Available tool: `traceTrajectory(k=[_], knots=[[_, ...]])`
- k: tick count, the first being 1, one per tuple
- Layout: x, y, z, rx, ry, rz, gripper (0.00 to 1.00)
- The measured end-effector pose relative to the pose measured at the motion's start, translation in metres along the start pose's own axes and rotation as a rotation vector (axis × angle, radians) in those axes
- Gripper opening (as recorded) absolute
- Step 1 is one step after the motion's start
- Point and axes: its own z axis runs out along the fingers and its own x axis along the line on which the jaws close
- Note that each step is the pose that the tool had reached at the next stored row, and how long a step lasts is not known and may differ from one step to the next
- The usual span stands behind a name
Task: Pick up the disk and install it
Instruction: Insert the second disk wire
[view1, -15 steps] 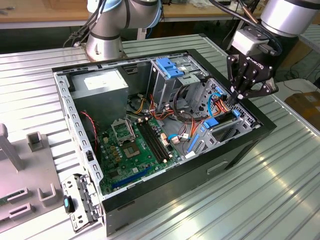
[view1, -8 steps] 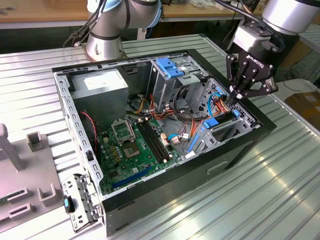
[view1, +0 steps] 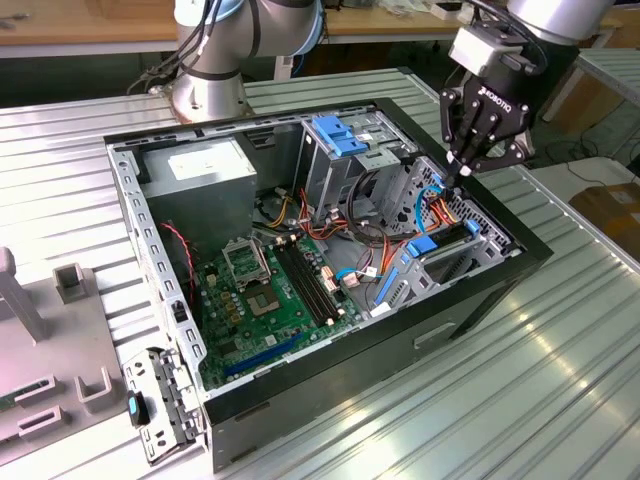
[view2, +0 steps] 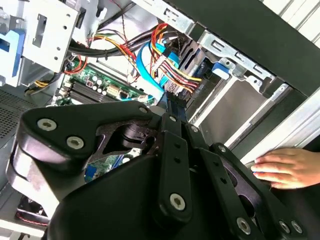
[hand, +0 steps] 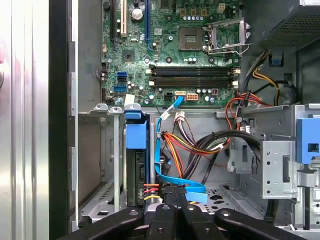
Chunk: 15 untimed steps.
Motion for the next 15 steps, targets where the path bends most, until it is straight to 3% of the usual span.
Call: traceTrajectory(k=[4,5,6,7,9,15], knots=[[-0.0002,0.0,0.0008,0.0,0.0034,0.0,0.11],[-0.0001,-0.0001,0.0016,0.0,0.0078,0.0,0.11],[-0.0001,-0.0001,0.0027,0.0001,0.014,0.0,0.16],[-0.0007,-0.0002,0.0039,0.0002,0.0257,0.001,0.3],[-0.0016,-0.0002,0.0067,0.0003,0.0404,0.001,0.3],[-0.0064,-0.0013,0.0092,0.0003,0.0425,0.001,0.3]])
